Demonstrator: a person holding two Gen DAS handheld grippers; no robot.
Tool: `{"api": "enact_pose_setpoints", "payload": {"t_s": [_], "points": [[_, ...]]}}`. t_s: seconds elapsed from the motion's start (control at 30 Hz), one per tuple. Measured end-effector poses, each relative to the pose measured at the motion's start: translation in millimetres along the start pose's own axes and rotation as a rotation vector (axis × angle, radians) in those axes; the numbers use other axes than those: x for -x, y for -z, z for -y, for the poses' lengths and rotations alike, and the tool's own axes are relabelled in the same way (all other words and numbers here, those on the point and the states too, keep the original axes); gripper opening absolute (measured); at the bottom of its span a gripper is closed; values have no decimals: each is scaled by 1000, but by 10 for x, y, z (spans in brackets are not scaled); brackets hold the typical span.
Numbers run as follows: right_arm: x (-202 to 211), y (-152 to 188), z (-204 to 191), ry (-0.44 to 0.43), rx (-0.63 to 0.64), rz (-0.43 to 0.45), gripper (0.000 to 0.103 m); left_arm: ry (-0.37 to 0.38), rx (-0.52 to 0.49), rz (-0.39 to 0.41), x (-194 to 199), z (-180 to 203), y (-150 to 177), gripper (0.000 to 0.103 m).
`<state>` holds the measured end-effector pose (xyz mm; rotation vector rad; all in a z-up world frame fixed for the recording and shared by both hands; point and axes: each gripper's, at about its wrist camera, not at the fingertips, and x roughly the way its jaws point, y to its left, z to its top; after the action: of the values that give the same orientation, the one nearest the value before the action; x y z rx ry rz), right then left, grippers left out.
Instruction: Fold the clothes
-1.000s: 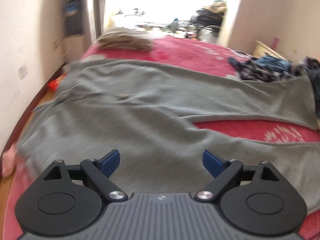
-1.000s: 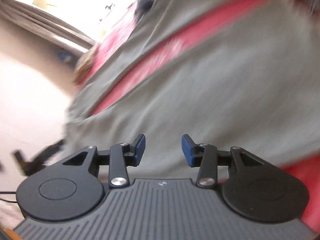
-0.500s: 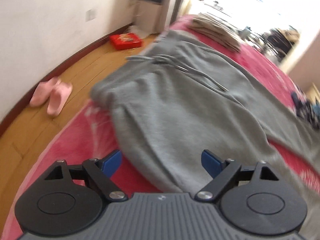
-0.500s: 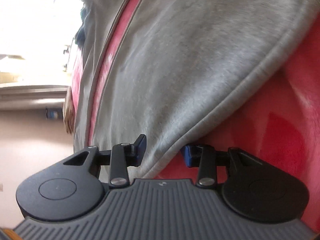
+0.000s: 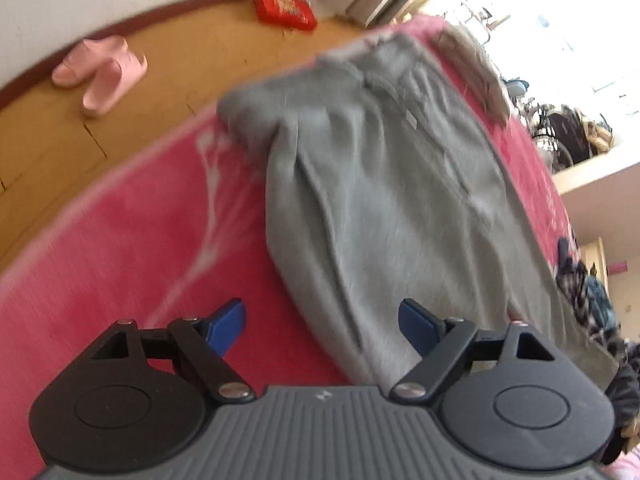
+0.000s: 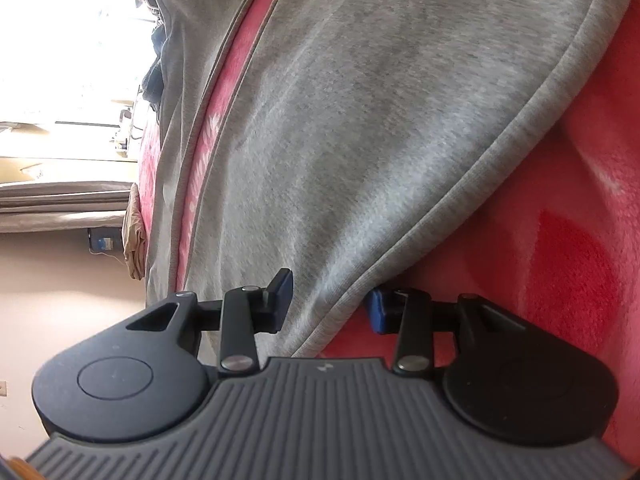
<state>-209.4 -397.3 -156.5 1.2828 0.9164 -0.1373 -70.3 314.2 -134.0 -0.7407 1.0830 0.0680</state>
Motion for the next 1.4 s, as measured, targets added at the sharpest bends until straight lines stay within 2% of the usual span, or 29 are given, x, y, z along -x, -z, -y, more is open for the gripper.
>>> {"api": "enact_pose_setpoints", "payload": {"t_s": [0.17, 0.27, 0.4, 0.47, 0.5, 0.6, 0.73, 1.03, 1.3, 1.4], "points": [[50, -36, 86, 2, 4, 0, 37, -5, -11, 47, -80, 72, 44, 83], [73, -44, 149, -2, -6, 12, 36, -20, 15, 102, -112, 90, -39, 72], [71, -35, 193, -3, -27, 41, 26, -32, 54, 147, -250, 126, -164, 52], [61, -35, 212, -7, -33, 62, 19, -48, 51, 166, -291, 175, -192, 31], [58, -39, 212, -4, -31, 70, 14, -43, 53, 177, -286, 201, -201, 16], [54, -55, 125, 14, 22, 92, 6, -19, 65, 210, -244, 286, -228, 15], [55, -139, -212, 40, 166, 129, 5, 21, 97, 255, -131, 435, -275, 13], [162, -586, -1142, -46, 411, 240, 4, 126, 28, 359, 31, 970, -577, 13], [-228, -1168, -2214, -104, 545, 312, 4, 154, -12, 420, -235, 1468, -1067, 12], [-434, -1369, -2520, -103, 587, 335, 4, 132, -31, 435, -448, 1654, -1280, 12]]}}
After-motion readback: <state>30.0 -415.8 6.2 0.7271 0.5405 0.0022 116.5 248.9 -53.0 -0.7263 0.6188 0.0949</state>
